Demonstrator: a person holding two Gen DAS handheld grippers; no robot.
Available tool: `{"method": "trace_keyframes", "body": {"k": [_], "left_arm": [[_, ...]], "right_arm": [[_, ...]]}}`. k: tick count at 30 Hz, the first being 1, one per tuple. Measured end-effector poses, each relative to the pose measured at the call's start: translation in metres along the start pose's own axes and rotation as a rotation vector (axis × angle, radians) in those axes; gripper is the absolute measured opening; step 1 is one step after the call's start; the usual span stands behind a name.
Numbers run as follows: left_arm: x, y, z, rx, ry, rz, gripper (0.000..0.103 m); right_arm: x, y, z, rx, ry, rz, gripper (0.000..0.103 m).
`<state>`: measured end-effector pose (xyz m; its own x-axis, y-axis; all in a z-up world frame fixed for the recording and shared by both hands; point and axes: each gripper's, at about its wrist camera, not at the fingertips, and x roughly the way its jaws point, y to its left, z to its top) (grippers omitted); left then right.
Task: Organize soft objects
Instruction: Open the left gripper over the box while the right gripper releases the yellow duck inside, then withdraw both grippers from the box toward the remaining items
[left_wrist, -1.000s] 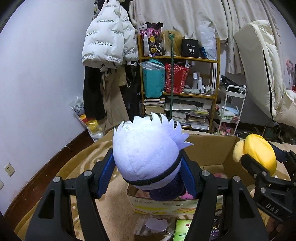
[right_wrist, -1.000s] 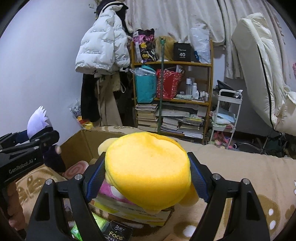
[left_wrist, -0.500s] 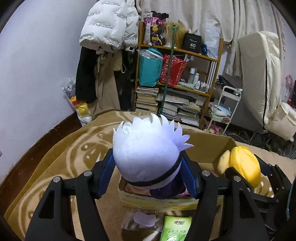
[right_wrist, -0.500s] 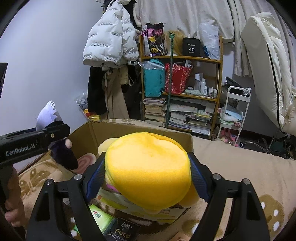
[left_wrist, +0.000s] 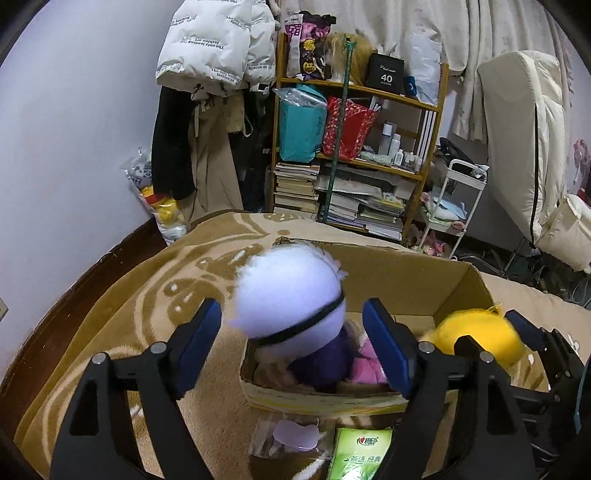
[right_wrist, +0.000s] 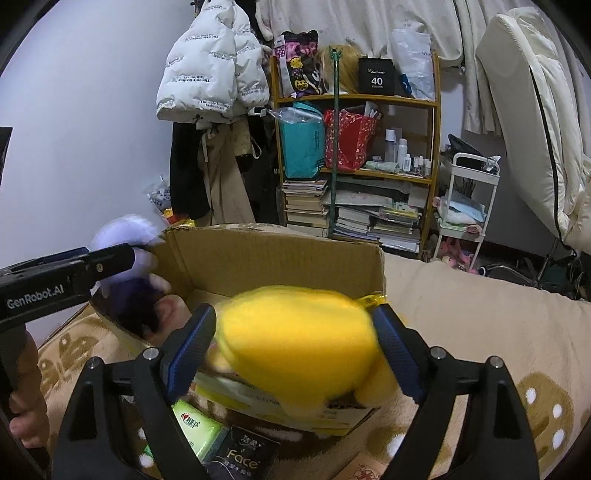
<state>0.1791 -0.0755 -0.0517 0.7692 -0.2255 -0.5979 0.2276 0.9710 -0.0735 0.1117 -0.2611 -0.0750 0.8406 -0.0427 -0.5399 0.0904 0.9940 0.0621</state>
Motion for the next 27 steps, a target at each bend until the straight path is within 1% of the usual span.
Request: {"method": "trace_keyframes", "body": {"k": [4, 8, 11, 20, 25, 27], "left_arm": [[0.000, -0.001, 0.000, 0.008, 0.010, 0.005, 0.080], [-0.003, 0.001, 0.001, 0.009, 0.006, 0.028, 0.080], [-0.007, 0.002, 0.000, 0.013, -0.002, 0.050, 0.085], [-0.028, 0.000, -0.006, 0.057, -0.009, 0.070, 0.086], [-0.042, -0.002, -0.012, 0.075, 0.003, 0.068, 0.086], [-0.047, -0.002, -0.014, 0.085, 0.017, 0.054, 0.086]], "right_arm": [[-0.002, 0.001, 0.000, -0.003, -0.006, 0.008, 0.099], [-0.005, -0.001, 0.002, 0.014, -0.014, 0.001, 0.100], [-0.012, -0.004, 0.004, 0.033, -0.027, -0.007, 0.103], [-0.035, -0.009, 0.004, 0.064, -0.041, -0.016, 0.103], [-0.052, -0.007, 0.000, 0.058, -0.046, -0.022, 0.103], [-0.059, -0.005, 0.000, 0.057, -0.043, -0.024, 0.103]]}}
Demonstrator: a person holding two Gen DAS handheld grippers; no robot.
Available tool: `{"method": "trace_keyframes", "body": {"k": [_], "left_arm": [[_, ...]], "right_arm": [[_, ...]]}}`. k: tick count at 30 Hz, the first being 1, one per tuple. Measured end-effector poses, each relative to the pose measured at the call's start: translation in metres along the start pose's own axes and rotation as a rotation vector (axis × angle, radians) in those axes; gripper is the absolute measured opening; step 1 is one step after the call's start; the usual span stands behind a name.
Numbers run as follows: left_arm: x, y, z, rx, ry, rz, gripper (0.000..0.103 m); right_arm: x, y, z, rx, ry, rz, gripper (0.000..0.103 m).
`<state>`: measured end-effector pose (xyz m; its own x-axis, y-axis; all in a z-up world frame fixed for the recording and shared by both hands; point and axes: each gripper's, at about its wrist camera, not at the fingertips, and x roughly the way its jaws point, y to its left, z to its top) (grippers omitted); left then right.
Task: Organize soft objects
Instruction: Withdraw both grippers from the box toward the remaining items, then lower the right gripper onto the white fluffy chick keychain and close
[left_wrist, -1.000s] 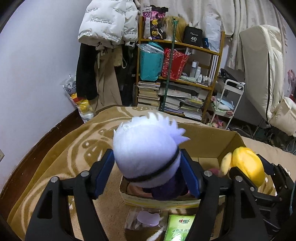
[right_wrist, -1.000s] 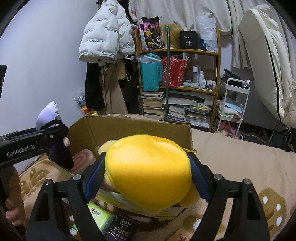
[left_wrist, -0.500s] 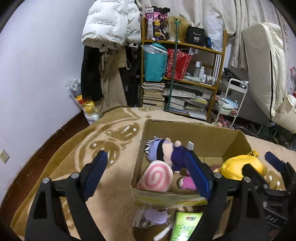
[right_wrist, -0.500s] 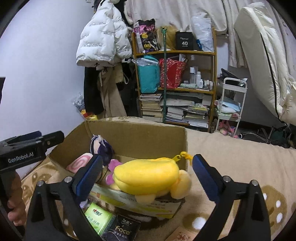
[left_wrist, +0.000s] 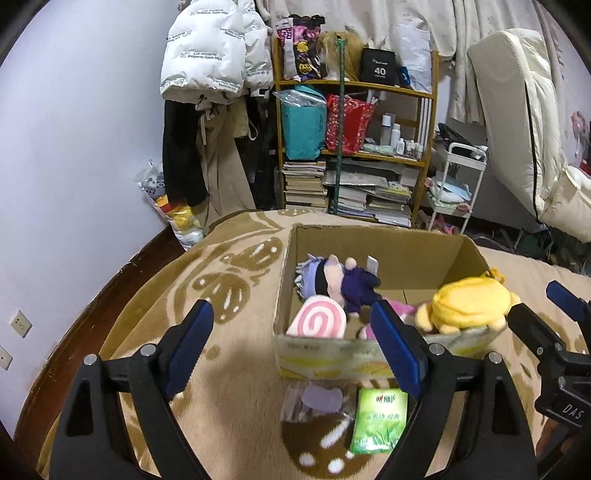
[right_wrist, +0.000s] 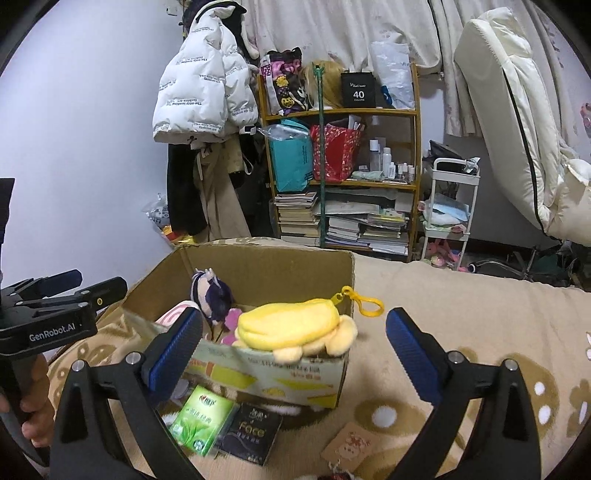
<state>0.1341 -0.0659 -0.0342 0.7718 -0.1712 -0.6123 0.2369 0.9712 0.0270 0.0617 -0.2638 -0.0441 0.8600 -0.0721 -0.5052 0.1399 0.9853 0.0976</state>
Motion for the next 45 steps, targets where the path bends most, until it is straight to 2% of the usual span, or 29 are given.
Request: {"method": "trace_keyframes", "body": {"k": [3, 11, 21, 27, 31, 35, 39, 45], "left_arm": [[-0.008, -0.001, -0.001, 0.015, 0.010, -0.025, 0.086], [-0.025, 0.000, -0.011, 0.022, 0.044, -0.011, 0.086], [-0.025, 0.008, -0.023, 0.016, 0.148, -0.007, 0.086], [-0.010, 0.011, -0.027, 0.007, 0.213, 0.001, 0.086], [0.001, 0.009, -0.031, 0.012, 0.255, 0.000, 0.086], [0.014, 0.005, -0.035, 0.025, 0.292, 0.000, 0.086], [0.028, 0.003, -0.038, 0.044, 0.320, 0.032, 0.086], [0.058, 0.008, -0.042, 0.006, 0.418, 0.010, 0.086]], "right_arm": [[-0.011, 0.003, 0.000, 0.006, 0.011, 0.009, 0.103], [-0.038, 0.003, -0.008, 0.000, 0.036, -0.013, 0.103], [-0.055, -0.017, -0.031, 0.115, 0.122, -0.050, 0.103], [-0.047, -0.017, -0.043, 0.126, 0.200, -0.062, 0.103], [-0.035, -0.019, -0.053, 0.152, 0.277, -0.055, 0.097], [-0.021, -0.025, -0.064, 0.187, 0.353, -0.067, 0.096], [-0.011, -0.030, -0.073, 0.213, 0.407, -0.079, 0.096], [0.004, -0.042, -0.086, 0.281, 0.483, -0.071, 0.096]]}}
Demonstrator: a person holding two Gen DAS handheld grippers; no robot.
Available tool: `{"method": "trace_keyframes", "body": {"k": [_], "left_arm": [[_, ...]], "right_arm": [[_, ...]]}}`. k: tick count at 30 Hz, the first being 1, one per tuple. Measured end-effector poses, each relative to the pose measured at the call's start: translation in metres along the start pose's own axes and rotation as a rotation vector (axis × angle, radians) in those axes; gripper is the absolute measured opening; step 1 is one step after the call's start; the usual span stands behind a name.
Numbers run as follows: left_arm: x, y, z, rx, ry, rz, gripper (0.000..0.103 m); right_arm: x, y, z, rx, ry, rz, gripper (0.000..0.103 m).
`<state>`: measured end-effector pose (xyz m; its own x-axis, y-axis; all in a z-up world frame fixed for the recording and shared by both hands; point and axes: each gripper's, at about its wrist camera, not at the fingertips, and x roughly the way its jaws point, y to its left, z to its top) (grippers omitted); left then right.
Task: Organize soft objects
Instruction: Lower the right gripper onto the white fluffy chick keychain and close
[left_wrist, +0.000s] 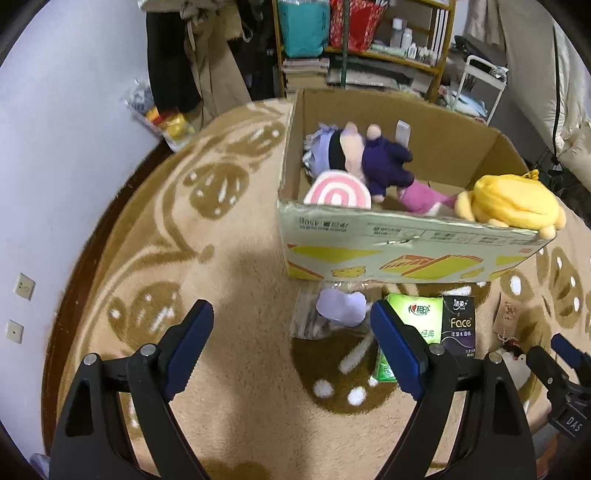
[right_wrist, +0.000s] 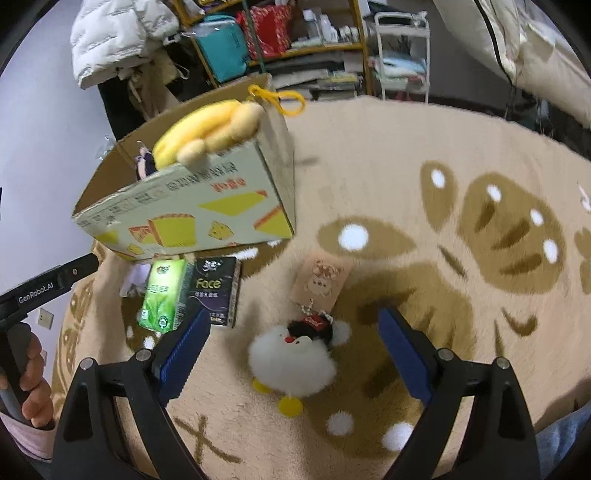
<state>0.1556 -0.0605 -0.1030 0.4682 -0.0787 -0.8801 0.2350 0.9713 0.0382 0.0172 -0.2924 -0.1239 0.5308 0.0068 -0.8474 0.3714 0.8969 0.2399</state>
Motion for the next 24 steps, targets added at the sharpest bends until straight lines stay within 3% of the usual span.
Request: {"method": "trace_keyframes", "body": {"k": [12, 24], "left_arm": [[0.040, 0.000, 0.001, -0.022, 0.114, -0.015, 0.086], [0.068, -0.010, 0.003, 0.006, 0.173, -0.028, 0.086]], "right_arm": [[0.031, -0.006, -0.004, 0.020, 0.112, -0.031, 0.096], [0.050, 0.003, -0.016, -0.008, 0.214, -0.031, 0.096]]}}
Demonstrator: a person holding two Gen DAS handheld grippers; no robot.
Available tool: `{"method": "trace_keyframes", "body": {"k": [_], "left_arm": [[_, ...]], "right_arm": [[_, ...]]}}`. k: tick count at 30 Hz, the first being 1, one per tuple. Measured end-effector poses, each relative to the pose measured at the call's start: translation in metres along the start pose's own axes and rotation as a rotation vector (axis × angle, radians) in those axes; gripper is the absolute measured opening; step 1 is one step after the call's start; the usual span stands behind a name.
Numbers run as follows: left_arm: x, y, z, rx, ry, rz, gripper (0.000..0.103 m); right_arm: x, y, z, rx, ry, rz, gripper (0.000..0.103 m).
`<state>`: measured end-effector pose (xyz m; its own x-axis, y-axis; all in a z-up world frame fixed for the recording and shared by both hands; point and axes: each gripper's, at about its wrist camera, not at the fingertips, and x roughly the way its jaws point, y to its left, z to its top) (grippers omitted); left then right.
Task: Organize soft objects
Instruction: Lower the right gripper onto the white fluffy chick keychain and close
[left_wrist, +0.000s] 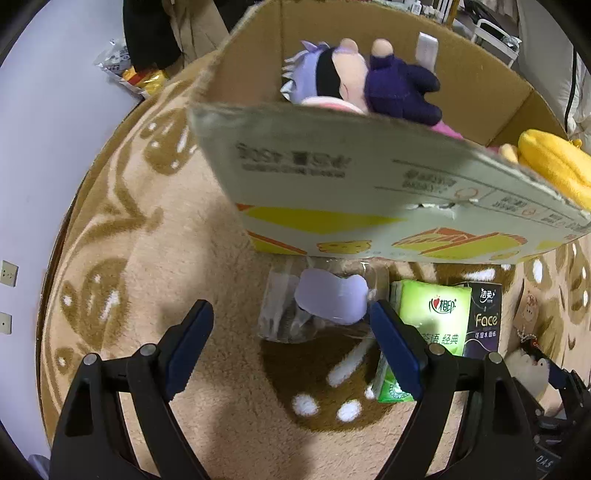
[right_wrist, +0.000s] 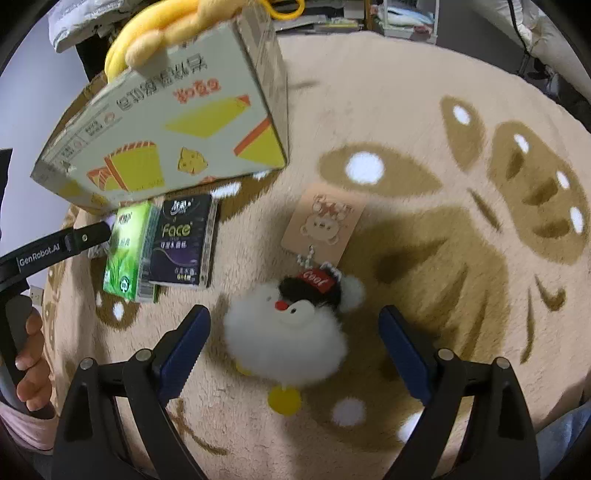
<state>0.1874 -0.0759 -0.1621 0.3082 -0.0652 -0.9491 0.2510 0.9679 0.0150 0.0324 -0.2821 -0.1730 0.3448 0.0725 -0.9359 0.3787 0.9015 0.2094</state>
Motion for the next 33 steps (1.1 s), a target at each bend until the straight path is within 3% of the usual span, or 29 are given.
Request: {"method": "trace_keyframes", "body": {"k": [15, 24, 26, 27, 33], "left_arm": [[0.023, -0.020, 0.009, 0.040, 0.027, -0.029, 0.086], [0.028, -0.022, 0.014, 0.022, 0.024, -0.028, 0.086], [0.030, -0.020, 0.014, 0.016, 0.025, -0.037, 0.083], [0.031, -0.018, 0.013, 0.015, 0.027, -0.042, 0.078], [0.033, -0.017, 0.009, 0.006, 0.031, -0.046, 0.077]], "right_arm": [[0.021, -0.002, -0.001, 0.004, 0.028, 0.000, 0.096], [0.017, 0.011, -0.005, -0.038, 0.042, -0.052, 0.065], [0.016, 0.012, -0.006, -0.042, 0.041, -0.075, 0.044], [0.014, 0.013, -0.006, -0.040, 0.040, -0.095, 0.041], [0.014, 0.011, -0.005, -0.014, 0.049, -0.079, 0.040]]}}
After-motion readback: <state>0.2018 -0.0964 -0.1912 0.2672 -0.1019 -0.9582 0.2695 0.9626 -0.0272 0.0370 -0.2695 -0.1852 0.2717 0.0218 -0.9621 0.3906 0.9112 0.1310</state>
